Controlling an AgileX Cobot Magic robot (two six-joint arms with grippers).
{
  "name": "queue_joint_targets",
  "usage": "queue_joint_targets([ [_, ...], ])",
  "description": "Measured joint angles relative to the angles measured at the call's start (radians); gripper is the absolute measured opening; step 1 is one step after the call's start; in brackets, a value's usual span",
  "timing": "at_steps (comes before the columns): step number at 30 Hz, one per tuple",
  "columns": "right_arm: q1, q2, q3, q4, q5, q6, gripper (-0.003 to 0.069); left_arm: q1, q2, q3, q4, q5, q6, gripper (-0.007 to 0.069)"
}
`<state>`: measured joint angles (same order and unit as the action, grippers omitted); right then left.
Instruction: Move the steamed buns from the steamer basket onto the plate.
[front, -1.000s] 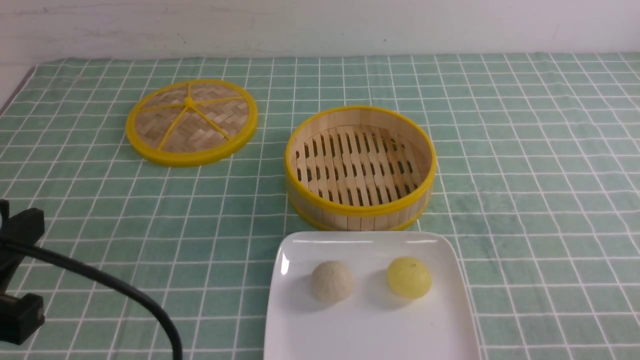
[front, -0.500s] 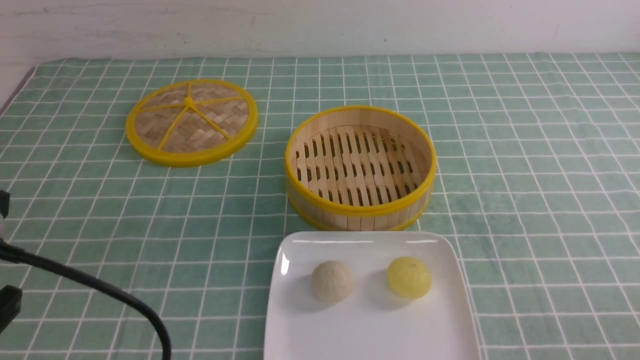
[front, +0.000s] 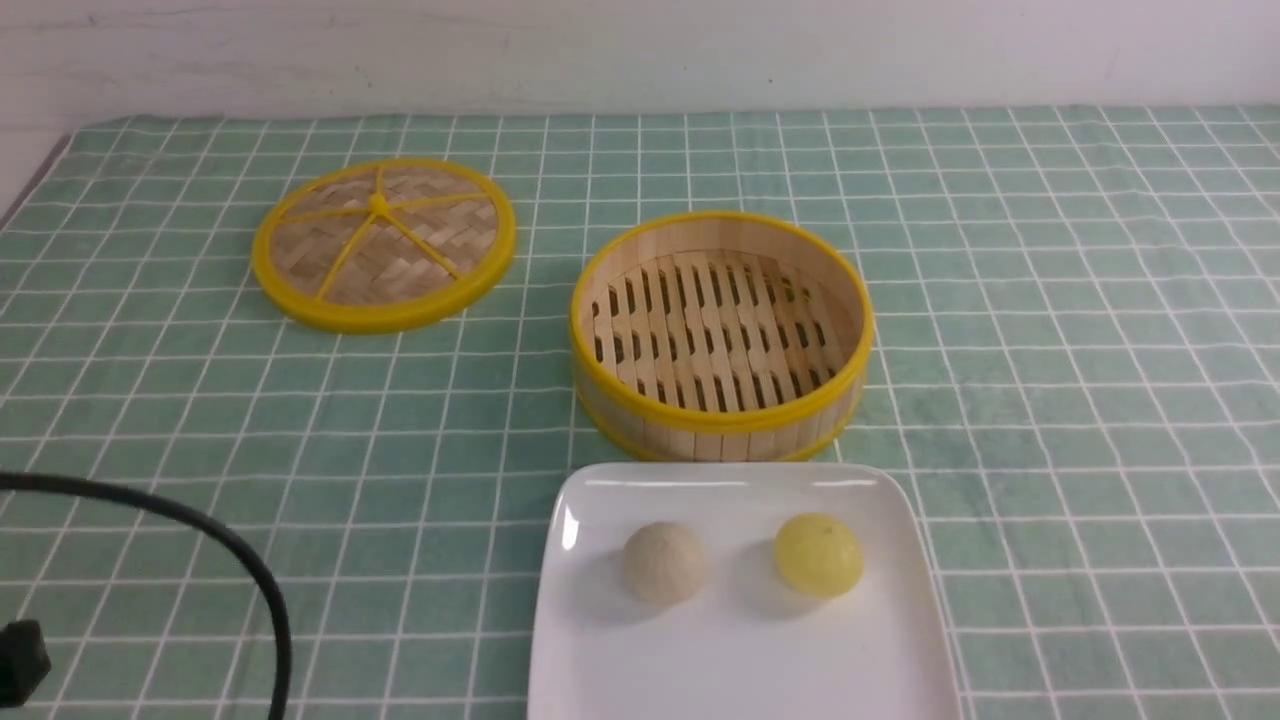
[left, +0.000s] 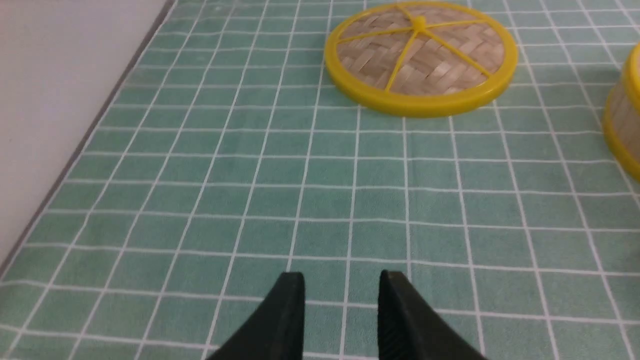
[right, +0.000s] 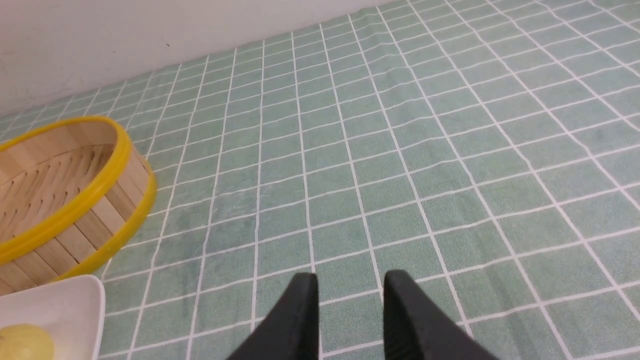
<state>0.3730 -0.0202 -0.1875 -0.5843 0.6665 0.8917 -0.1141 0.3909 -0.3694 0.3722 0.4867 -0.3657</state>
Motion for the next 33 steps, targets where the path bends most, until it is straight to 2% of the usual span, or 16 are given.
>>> queue_joint_targets([
  [6, 0.000, 0.000, 0.000, 0.000, 0.000, 0.000, 0.0219, 0.112, -0.148, 0.196, -0.033, -0.118, -0.013, 0.0240],
  [10, 0.000, 0.000, 0.000, 0.000, 0.000, 0.000, 0.0226, 0.156, -0.214, 0.268, -0.050, -0.135, -0.015, 0.0240],
  [23, 0.000, 0.000, 0.000, 0.000, 0.000, 0.000, 0.0236, 0.170, -0.391, 0.387, -0.066, -0.077, -0.015, 0.0240],
  [33, 0.000, 0.000, 0.000, 0.001, -0.001, 0.000, 0.0236, 0.170, -0.403, 0.387, -0.061, -0.073, -0.015, 0.0240],
])
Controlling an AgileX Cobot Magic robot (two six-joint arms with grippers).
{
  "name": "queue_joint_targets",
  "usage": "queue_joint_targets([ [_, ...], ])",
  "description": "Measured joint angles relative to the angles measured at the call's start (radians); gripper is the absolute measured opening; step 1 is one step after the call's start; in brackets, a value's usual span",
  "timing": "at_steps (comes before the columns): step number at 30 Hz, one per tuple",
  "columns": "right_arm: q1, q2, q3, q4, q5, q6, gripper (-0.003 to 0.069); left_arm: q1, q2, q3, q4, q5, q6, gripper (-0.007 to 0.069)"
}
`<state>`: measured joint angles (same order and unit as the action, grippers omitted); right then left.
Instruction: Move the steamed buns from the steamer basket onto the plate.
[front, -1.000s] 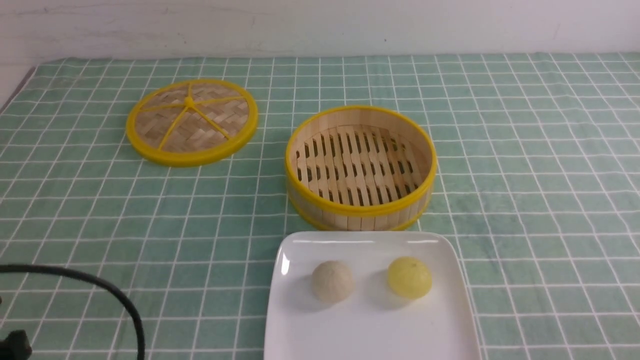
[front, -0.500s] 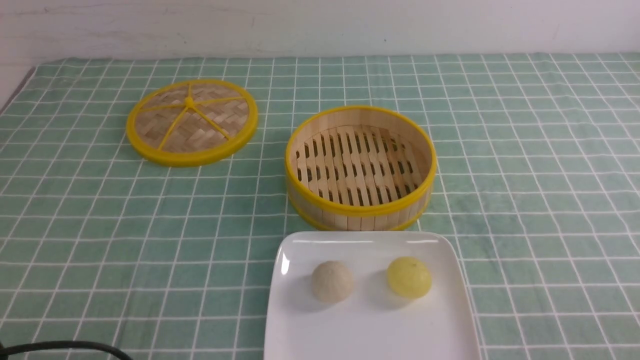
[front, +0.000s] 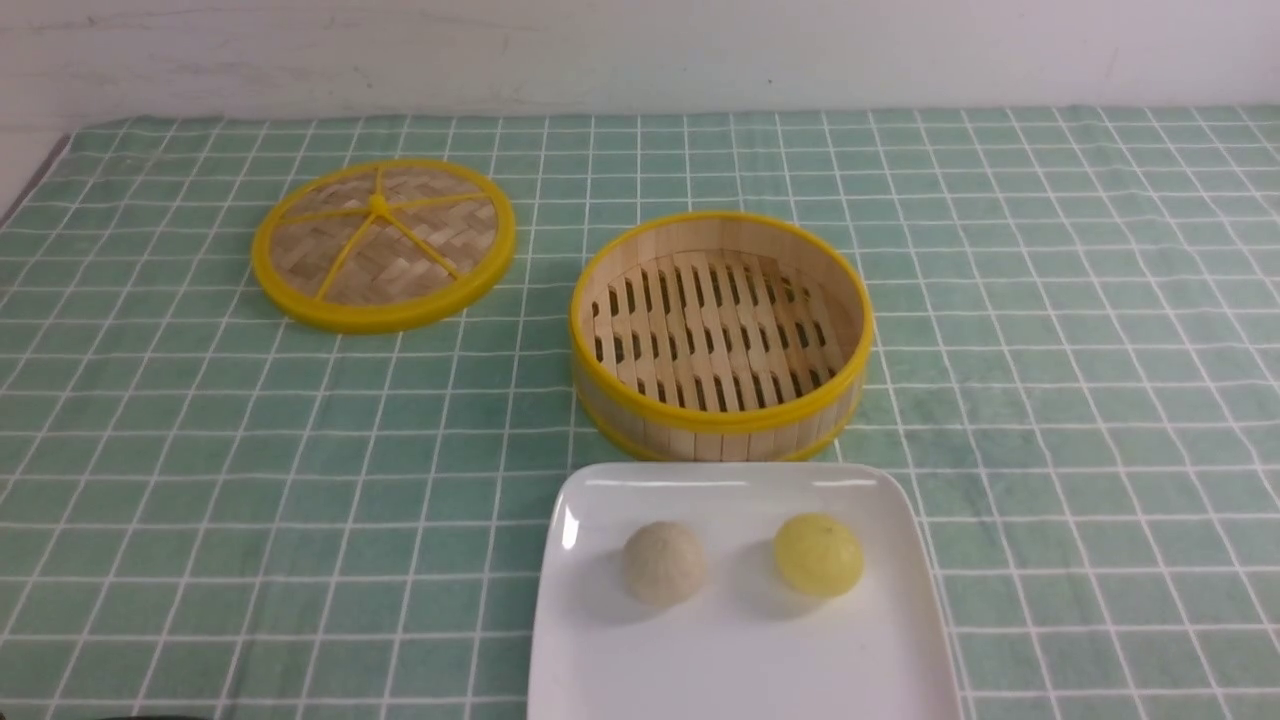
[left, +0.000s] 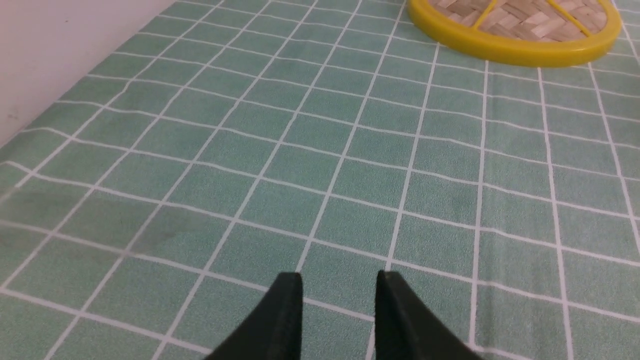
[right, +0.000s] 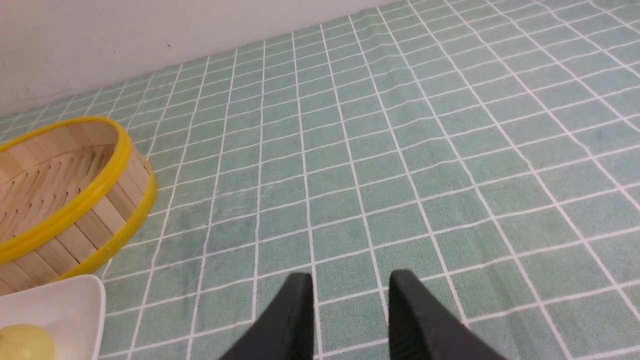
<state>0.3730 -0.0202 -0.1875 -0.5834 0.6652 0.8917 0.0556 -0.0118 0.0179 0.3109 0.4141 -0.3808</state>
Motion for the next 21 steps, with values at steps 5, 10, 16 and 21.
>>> queue_joint_targets([
  [5, 0.000, 0.000, 0.000, -0.001, 0.000, 0.000, 0.0236, 0.000, 0.000, 0.000, -0.001, -0.001, 0.000, 0.0240],
  [10, 0.000, 0.000, 0.000, -0.001, 0.000, 0.000, 0.0236, 0.000, 0.000, 0.000, -0.001, -0.001, 0.000, 0.0240],
  [16, 0.000, 0.000, 0.000, -0.001, -0.001, 0.000, 0.0237, 0.000, 0.000, 0.001, -0.002, -0.004, 0.008, 0.0240],
  [21, 0.000, 0.000, 0.000, -0.001, -0.001, 0.000, 0.0237, 0.000, 0.000, 0.001, -0.014, -0.006, 0.070, 0.0240],
])
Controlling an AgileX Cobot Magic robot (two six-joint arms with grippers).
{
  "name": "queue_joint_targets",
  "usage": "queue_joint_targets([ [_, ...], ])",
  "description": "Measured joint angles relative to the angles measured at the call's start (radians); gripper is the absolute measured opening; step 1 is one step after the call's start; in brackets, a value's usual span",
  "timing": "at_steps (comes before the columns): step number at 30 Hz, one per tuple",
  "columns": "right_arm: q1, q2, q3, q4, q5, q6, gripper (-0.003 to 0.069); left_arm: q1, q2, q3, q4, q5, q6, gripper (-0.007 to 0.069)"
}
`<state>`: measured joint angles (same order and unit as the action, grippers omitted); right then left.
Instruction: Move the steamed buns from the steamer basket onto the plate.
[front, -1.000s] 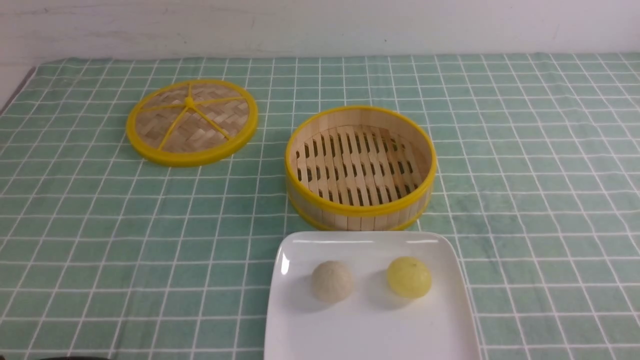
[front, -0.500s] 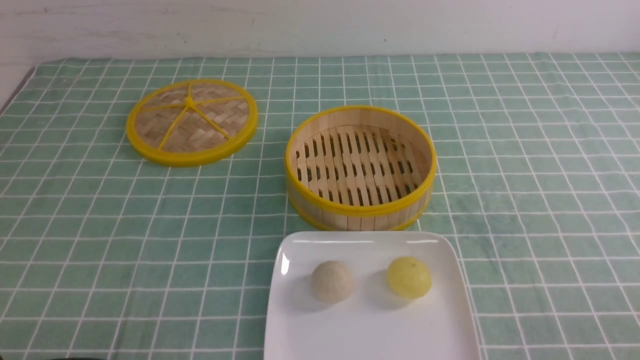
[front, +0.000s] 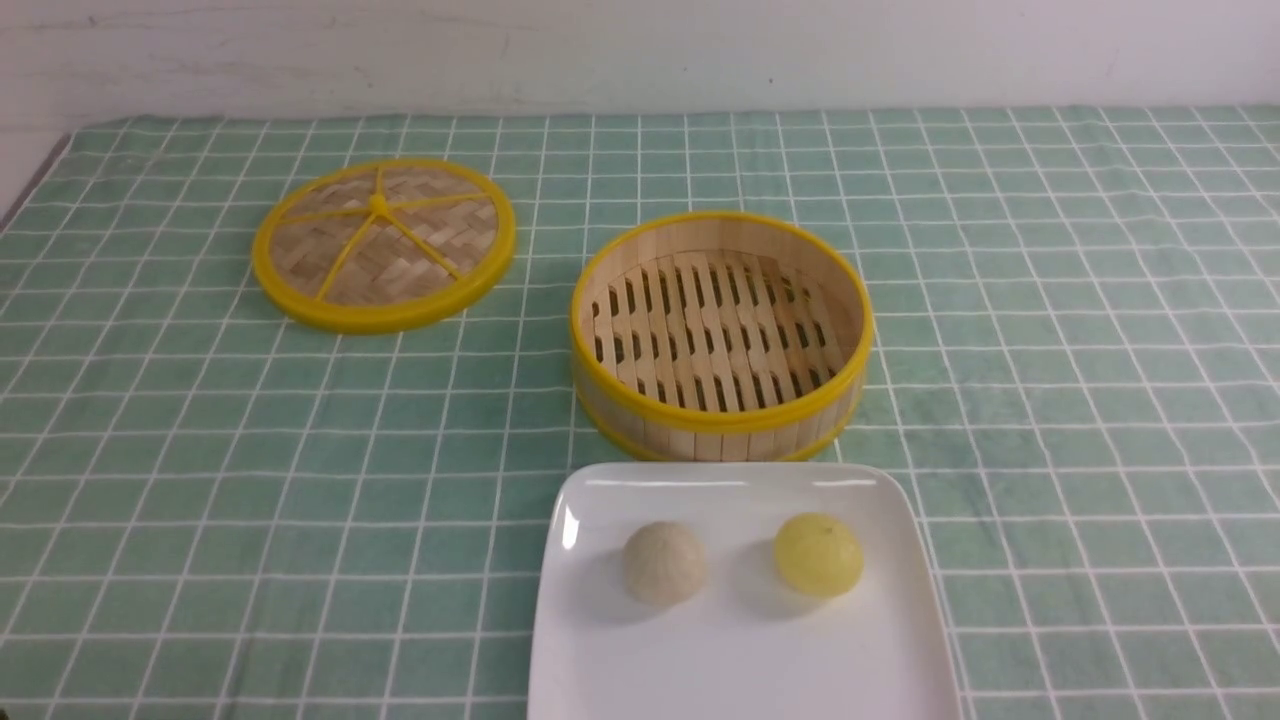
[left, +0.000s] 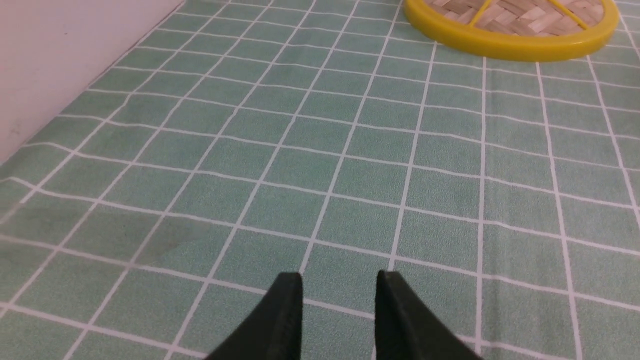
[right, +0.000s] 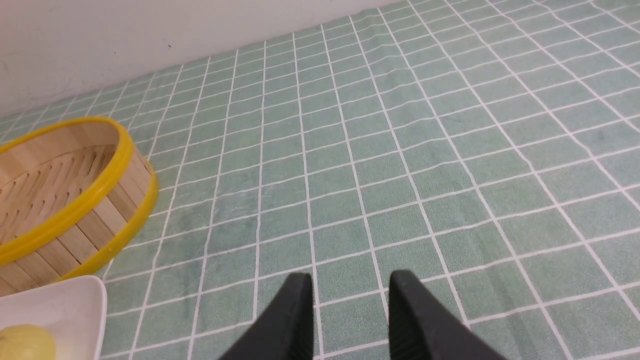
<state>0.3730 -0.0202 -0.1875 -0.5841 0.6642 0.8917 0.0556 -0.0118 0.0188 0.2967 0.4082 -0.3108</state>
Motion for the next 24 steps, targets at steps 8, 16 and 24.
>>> queue_joint_targets([
  [8, 0.000, 0.000, 0.000, 0.000, 0.000, 0.000, 0.0237, 0.000, 0.000, 0.000, -0.084, -0.008, 0.124, 0.0240],
  [16, 0.000, 0.000, 0.000, 0.000, 0.000, 0.000, 0.0237, 0.000, 0.000, 0.000, -0.088, -0.009, 0.135, 0.0240],
  [24, 0.000, 0.000, 0.000, 0.000, -0.001, 0.000, 0.0237, 0.000, 0.000, 0.000, -0.087, -0.009, 0.136, 0.0240],
])
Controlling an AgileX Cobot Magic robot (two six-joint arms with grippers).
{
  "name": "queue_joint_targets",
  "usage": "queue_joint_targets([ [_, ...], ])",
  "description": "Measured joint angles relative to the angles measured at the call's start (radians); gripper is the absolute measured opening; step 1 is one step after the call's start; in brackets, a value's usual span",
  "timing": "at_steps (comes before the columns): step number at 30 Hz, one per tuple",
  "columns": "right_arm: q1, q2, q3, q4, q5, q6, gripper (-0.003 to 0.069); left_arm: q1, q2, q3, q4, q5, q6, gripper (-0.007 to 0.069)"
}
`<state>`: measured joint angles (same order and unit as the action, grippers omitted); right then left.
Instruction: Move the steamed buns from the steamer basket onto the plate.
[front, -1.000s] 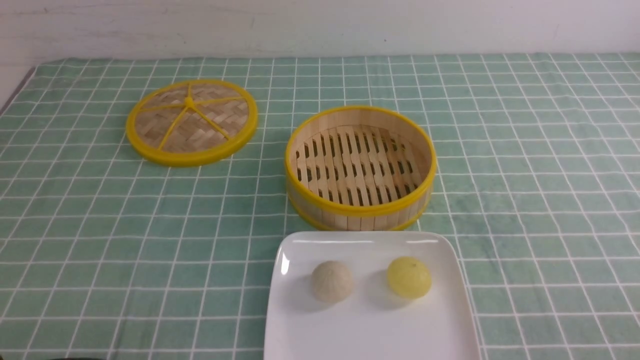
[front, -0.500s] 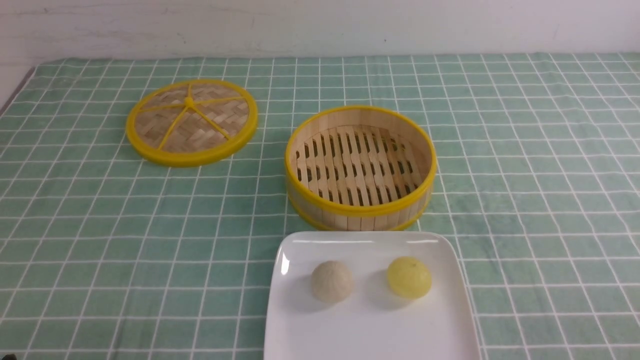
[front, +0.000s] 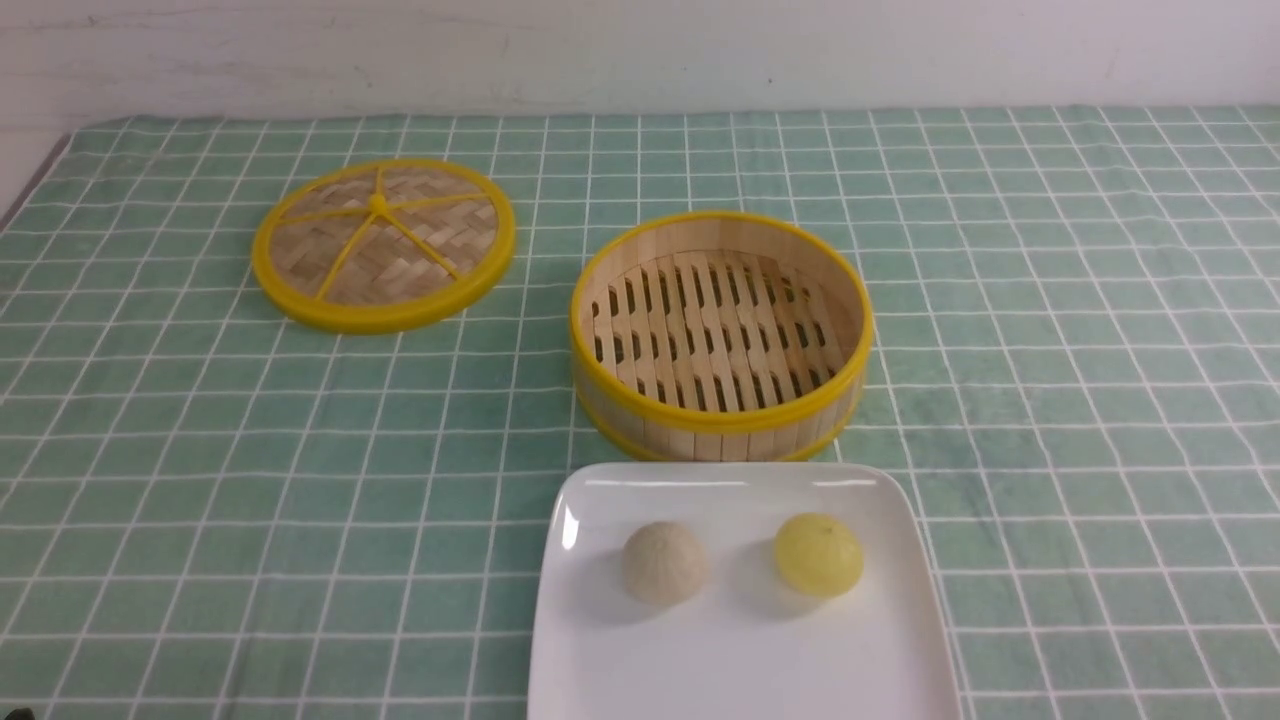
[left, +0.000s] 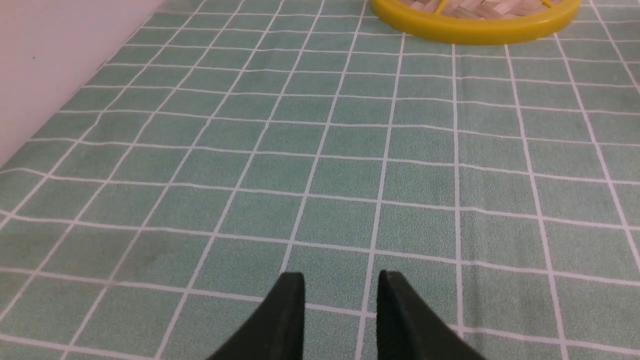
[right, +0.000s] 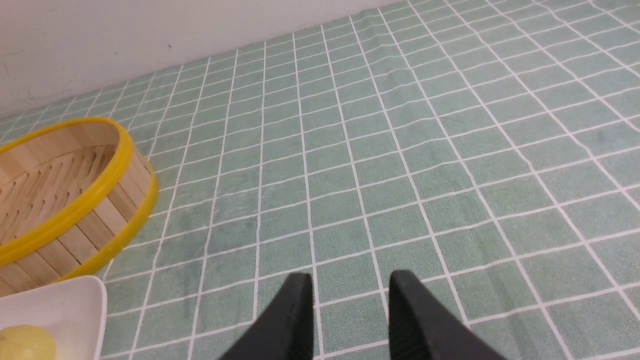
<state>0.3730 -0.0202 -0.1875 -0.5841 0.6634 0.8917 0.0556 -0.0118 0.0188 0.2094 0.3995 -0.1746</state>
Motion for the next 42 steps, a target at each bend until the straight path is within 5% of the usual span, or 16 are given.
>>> queue_joint_targets([
  [20, 0.000, 0.000, 0.003, 0.063, 0.044, -0.055, 0.0239, 0.000, 0.000, 0.000, 0.002, 0.000, 0.000, 0.0240],
  [32, 0.000, 0.000, 0.022, 0.666, -0.050, -0.936, 0.0239, 0.000, 0.000, 0.000, 0.003, 0.000, 0.000, 0.0240],
  [36, 0.000, 0.000, 0.032, 0.765, -0.061, -1.083, 0.0239, 0.000, 0.000, 0.000, 0.003, 0.000, 0.000, 0.0240],
  [42, 0.000, 0.000, 0.037, 0.778, -0.095, -1.090, 0.0239, 0.000, 0.000, 0.000, 0.003, 0.000, 0.000, 0.0240],
])
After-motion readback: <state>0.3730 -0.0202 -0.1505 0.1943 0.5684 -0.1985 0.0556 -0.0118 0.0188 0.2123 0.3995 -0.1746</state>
